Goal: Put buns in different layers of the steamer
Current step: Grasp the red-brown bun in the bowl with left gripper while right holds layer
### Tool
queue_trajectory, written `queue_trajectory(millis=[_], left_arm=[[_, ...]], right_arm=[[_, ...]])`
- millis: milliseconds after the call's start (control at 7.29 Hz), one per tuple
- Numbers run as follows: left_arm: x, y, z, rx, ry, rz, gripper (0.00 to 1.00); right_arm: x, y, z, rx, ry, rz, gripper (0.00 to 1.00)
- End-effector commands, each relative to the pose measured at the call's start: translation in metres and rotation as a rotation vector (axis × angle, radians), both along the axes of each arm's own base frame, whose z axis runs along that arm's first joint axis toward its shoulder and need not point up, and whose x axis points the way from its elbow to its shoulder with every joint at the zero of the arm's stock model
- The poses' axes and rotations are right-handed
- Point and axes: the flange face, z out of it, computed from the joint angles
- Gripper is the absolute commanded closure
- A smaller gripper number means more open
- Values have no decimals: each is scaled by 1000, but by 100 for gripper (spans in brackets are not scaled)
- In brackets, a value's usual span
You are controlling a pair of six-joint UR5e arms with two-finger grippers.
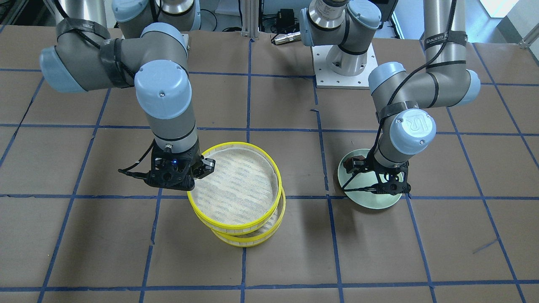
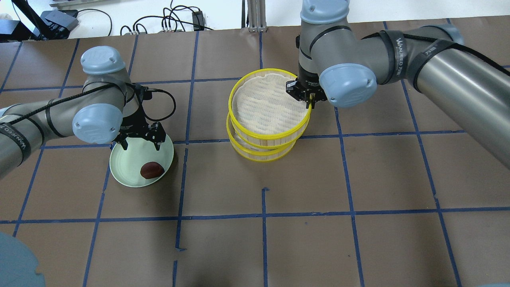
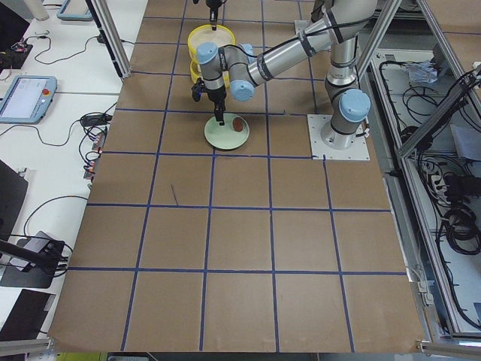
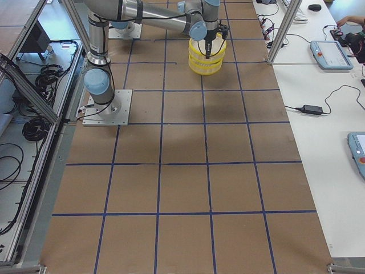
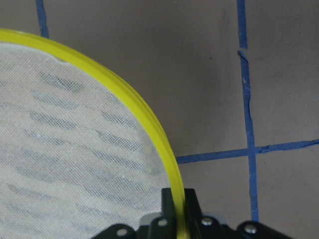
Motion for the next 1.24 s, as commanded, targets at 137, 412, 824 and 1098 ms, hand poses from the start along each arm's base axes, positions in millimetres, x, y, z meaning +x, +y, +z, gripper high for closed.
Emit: queue_trajectory(millis=[137, 412, 824, 1098], left_arm=[[2, 8, -10, 30, 12, 14, 0], [-3, 7, -14, 34, 54, 20, 0], [-3, 8, -17, 40, 56, 19, 0], [-3, 21, -30, 75, 59, 22, 0]], right_arm=[[15, -2, -25, 13, 6, -10, 91], [13, -4, -28, 8, 27, -2, 91], [15, -7, -30, -36, 1, -11, 91], [15, -3, -35, -21, 1, -11, 90]])
